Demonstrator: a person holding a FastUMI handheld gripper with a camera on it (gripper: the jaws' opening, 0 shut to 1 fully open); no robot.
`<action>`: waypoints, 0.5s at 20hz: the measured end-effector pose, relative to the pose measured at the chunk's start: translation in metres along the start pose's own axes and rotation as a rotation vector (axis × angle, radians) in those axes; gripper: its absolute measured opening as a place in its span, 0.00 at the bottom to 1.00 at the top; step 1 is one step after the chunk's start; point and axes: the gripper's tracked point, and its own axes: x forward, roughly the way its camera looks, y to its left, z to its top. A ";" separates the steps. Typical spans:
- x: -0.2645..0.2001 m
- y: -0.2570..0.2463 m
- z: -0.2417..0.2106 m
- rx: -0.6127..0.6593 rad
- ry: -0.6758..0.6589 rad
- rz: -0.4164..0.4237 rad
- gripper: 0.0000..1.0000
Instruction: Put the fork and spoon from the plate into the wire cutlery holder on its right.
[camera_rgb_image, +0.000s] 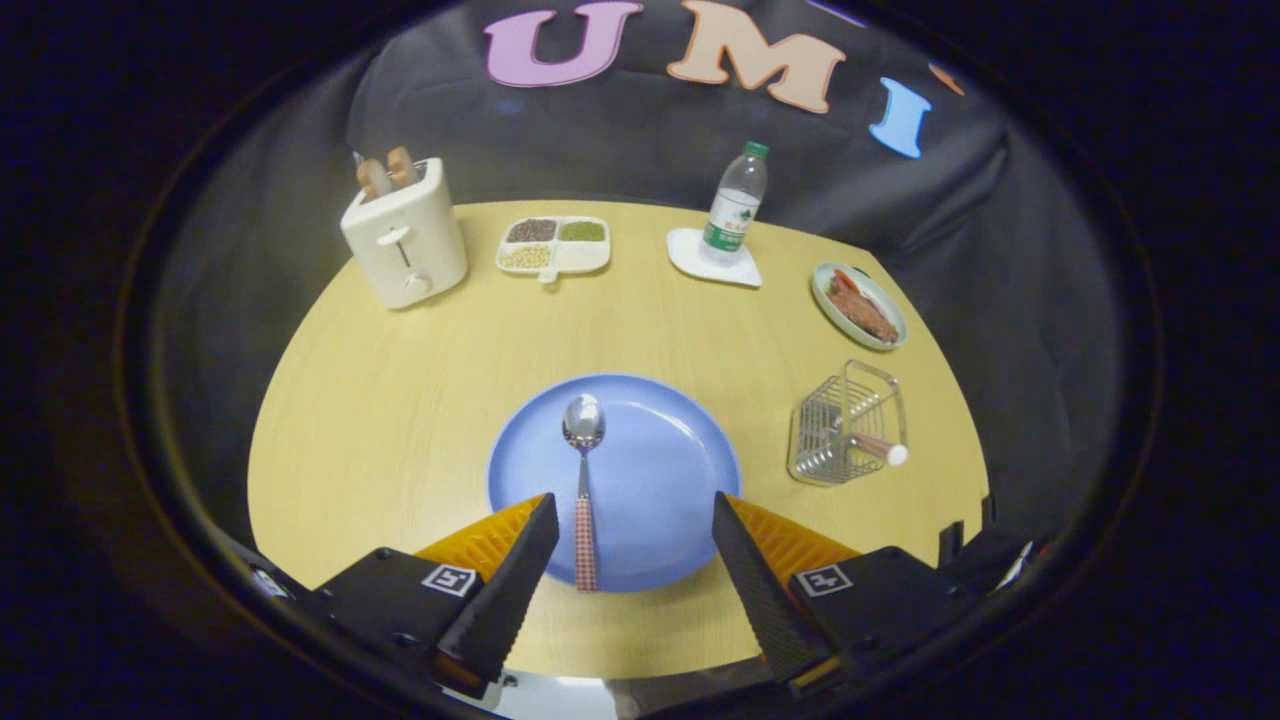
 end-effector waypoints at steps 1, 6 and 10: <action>0.006 0.004 -0.008 -0.023 -0.021 0.003 0.99; 0.037 0.017 -0.036 -0.039 -0.124 0.023 0.97; 0.046 0.024 -0.042 0.022 -0.165 0.040 0.94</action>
